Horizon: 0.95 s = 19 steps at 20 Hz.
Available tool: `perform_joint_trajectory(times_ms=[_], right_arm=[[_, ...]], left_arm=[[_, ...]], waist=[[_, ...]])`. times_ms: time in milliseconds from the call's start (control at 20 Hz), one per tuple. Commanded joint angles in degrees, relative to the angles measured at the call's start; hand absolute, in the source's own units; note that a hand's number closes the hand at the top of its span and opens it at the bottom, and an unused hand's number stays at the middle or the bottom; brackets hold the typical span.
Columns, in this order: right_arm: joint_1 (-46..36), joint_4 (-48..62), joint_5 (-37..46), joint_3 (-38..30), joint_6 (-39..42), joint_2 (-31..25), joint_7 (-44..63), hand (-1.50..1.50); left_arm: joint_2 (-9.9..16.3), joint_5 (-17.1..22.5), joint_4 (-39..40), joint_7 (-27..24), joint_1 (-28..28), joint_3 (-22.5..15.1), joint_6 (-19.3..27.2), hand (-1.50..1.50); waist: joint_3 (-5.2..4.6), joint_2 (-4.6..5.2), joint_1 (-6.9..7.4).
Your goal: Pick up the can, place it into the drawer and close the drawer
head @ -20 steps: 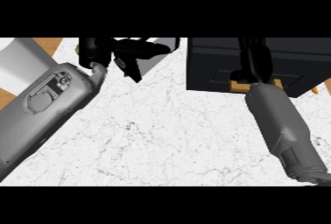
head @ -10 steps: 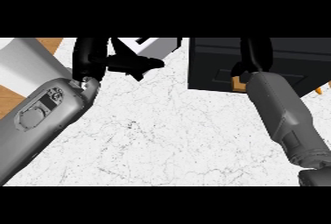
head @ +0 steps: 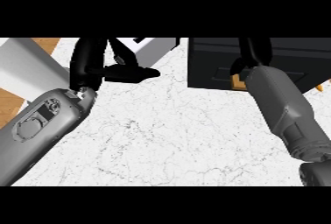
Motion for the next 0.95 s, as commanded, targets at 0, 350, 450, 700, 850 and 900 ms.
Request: perform_joint_trajectory(times_ms=[0, 350, 450, 700, 850, 900], right_arm=[[-3.46, -2.46, -8.16, -6.38, -0.65, 4.11, -4.64, -1.5], [-4.12, -3.61, -17.42, -14.32, 3.67, 5.79, -12.58, -1.5], [-5.5, -3.78, -20.14, -16.74, 5.7, 5.78, -12.83, -1.5], [-4.84, -4.42, -27.65, -22.61, 10.33, 7.44, -16.84, -1.5], [-6.26, -4.02, -28.92, -23.47, 11.17, 7.1, -16.56, -1.5], [-5.82, -3.57, -29.01, -23.04, 13.85, 5.88, -17.38, -1.5]], left_arm=[[0.07, 0.04, 0.56, -0.01, 0.22, 0.96, -0.49, -1.5], [0.1, -0.8, -0.89, -2.04, 3.46, 0.98, -0.72, -1.5], [1.93, -0.22, -1.78, -1.0, 4.4, 1.72, -1.6, -1.5], [2.09, -0.74, -3.8, -0.33, 6.34, 2.49, -0.25, -1.5], [2.63, -0.77, -4.4, -3.21, 9.43, 3.9, -2.09, -1.5], [2.41, -1.8, -3.49, -0.72, 8.11, 3.57, -1.13, -1.5]], waist=[[0.17, -0.01, 0.49], [0.13, -0.32, -0.08], [0.1, -0.52, 0.49], [0.03, -1.22, -1.2], [-0.07, -1.1, -1.49], [-0.05, -1.26, -2.26]])
